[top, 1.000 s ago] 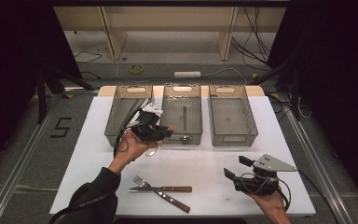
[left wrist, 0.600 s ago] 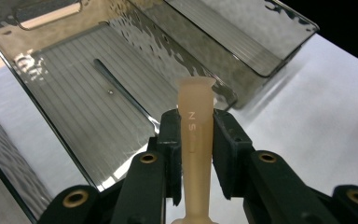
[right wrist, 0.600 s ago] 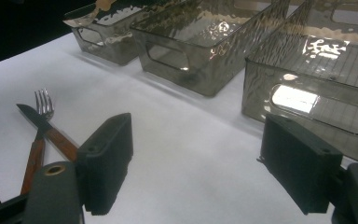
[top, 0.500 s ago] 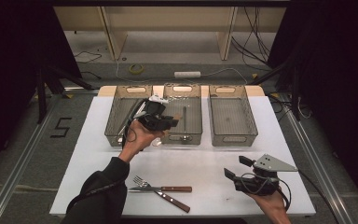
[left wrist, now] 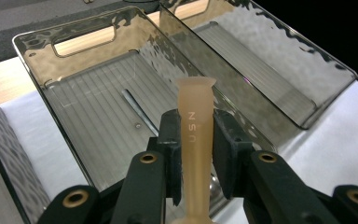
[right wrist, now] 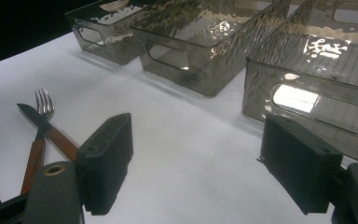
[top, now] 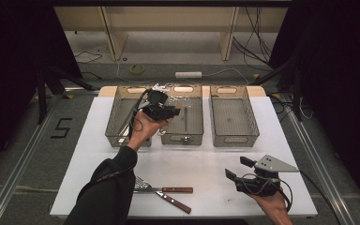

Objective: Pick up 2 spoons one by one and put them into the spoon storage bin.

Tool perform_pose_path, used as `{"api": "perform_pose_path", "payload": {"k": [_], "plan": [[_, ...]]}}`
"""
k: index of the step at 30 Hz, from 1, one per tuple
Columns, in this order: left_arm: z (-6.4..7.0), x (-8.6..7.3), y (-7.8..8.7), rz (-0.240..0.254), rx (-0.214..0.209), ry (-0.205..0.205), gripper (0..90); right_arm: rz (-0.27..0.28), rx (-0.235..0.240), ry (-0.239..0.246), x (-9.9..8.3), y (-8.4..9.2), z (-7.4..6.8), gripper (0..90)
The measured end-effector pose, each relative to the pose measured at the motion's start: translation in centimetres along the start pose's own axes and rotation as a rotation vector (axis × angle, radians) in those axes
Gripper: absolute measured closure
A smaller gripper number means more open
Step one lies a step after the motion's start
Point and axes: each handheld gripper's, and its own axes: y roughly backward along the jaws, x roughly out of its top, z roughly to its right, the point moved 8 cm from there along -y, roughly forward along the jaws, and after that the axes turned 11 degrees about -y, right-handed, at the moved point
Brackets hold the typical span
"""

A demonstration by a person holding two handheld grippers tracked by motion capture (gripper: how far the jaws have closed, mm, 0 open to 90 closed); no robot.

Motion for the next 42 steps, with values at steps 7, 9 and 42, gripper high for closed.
{"api": "perform_pose_path", "payload": {"k": [7, 9, 42], "plan": [[-1.1, 0.3, -0.9, 0.014, 0.025, 0.03, 73.7, -0.001, 0.0, -0.001, 0.0, -0.1, 0.1, 26.2], [-1.4, 0.5, -1.2, 0.023, 0.03, 0.038, 73.7, 0.001, 0.001, 0.0, 0.0, -0.1, 0.1, 26.2], [-3.4, -0.8, -4.4, 0.06, 0.066, 0.135, 72.3, 0.002, 0.006, 0.002, 0.0, -0.1, 0.1, 26.2]]}}
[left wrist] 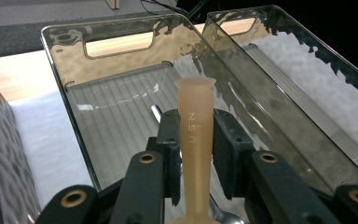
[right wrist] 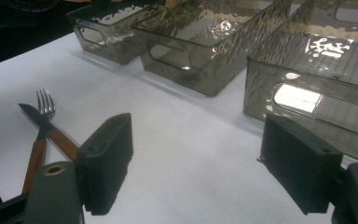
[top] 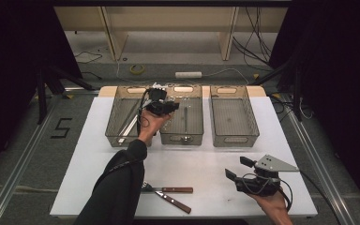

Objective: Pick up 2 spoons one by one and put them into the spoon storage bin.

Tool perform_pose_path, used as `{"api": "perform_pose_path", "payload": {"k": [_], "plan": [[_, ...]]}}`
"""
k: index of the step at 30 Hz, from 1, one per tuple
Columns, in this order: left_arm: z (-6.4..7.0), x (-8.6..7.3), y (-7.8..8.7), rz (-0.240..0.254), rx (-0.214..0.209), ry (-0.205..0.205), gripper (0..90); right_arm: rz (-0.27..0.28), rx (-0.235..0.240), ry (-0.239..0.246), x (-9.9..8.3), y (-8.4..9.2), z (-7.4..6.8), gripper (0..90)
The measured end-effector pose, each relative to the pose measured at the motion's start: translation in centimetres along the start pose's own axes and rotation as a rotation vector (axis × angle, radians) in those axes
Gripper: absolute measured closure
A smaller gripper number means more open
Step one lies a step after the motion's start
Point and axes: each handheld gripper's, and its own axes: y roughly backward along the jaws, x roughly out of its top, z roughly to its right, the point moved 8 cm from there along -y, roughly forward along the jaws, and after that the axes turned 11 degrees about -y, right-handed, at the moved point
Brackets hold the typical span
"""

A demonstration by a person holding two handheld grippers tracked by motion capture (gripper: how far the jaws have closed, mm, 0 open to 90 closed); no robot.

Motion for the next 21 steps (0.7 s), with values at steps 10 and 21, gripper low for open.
{"api": "perform_pose_path", "payload": {"k": [10, 21], "plan": [[-0.2, -0.3, 1.4, 0.006, -0.03, 0.04, 47.4, -0.001, 0.0, 0.0, 0.0, 0.0, 0.0, 26.2], [1.4, -1.4, 7.0, -0.033, -0.108, -0.04, 32.9, -0.017, 0.037, 0.014, -0.1, -0.3, -1.1, 26.6]]}}
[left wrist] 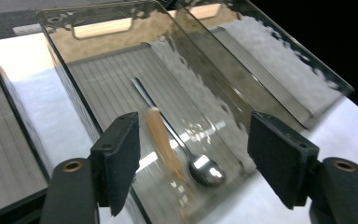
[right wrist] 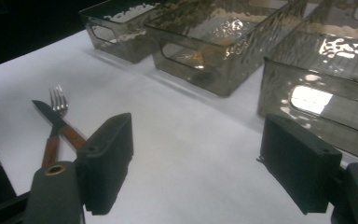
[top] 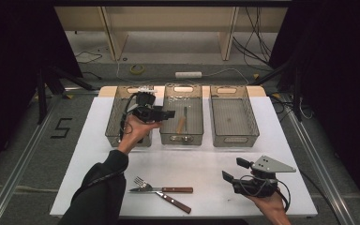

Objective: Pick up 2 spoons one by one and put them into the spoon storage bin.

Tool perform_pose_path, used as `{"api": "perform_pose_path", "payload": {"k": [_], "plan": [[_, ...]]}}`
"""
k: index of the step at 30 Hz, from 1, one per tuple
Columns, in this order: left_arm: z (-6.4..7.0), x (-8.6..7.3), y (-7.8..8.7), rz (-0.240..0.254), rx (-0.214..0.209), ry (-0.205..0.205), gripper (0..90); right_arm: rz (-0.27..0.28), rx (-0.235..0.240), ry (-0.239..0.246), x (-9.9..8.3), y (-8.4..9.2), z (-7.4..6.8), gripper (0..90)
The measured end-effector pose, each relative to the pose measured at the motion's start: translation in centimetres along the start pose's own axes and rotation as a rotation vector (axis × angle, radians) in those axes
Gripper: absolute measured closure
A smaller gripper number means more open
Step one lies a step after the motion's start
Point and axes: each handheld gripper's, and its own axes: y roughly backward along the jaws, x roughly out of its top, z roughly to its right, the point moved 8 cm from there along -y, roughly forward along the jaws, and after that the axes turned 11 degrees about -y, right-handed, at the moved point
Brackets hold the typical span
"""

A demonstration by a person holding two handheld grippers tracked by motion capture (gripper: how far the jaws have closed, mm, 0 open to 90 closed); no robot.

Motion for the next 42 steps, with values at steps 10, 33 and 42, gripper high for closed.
{"api": "perform_pose_path", "payload": {"k": [10, 33, 42], "plan": [[1.4, -2.9, 3.7, 0.041, -0.019, -0.018, 28.2, -0.05, 0.085, 0.042, -0.3, -1.2, -2.4, 28.5], [4.0, -8.9, 8.4, 0.175, -0.01, -0.125, 23.6, -0.233, 0.279, 0.133, -2.1, -4.8, -8.1, 61.7], [4.5, -10.2, 9.3, 0.205, 0.011, -0.14, 23.5, -0.286, 0.324, 0.176, -2.9, -6.2, -10.0, 75.6]]}}
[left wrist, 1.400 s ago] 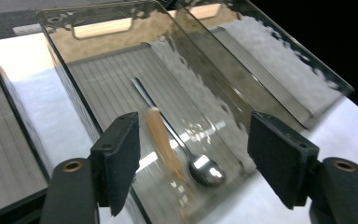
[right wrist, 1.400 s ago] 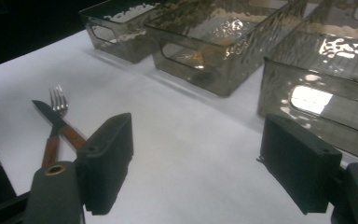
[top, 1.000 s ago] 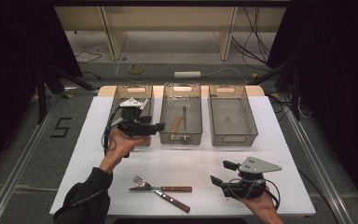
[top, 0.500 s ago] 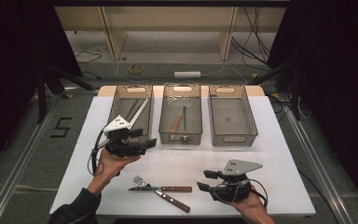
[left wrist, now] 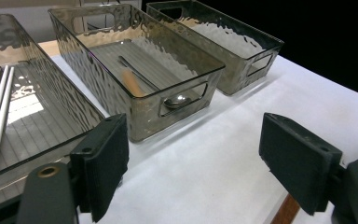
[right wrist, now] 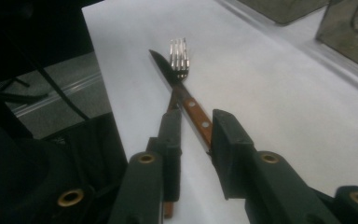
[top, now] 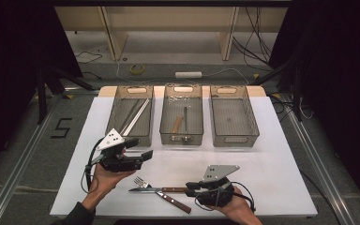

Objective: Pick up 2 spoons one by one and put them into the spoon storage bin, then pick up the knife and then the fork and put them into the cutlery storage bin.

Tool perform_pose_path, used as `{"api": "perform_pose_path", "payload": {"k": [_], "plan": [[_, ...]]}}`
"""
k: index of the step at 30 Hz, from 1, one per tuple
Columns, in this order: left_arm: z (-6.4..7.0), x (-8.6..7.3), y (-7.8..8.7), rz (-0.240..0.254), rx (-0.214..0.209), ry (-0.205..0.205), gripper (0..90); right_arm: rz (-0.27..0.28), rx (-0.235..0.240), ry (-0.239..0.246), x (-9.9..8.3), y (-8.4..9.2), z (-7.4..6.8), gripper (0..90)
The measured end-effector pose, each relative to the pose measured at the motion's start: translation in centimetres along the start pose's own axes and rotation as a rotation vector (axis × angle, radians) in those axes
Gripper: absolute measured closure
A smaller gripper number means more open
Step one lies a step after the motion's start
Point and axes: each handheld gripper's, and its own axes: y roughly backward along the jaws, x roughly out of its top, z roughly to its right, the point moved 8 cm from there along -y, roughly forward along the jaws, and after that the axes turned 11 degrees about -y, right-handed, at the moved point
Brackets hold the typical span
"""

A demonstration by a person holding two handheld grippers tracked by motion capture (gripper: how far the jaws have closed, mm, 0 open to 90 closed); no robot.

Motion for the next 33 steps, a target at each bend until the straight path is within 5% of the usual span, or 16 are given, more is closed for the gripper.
{"api": "perform_pose_path", "payload": {"k": [12, 33], "plan": [[0.9, -1.1, 0.9, -0.007, -0.01, -0.011, 22.2, -0.042, 0.03, 0.038, 0.0, -1.8, -0.8, 89.9], [1.3, -1.9, 2.2, -0.012, 0.004, -0.016, 21.1, -0.132, 0.063, 0.075, -0.9, -4.2, -1.9, 90.0]]}}
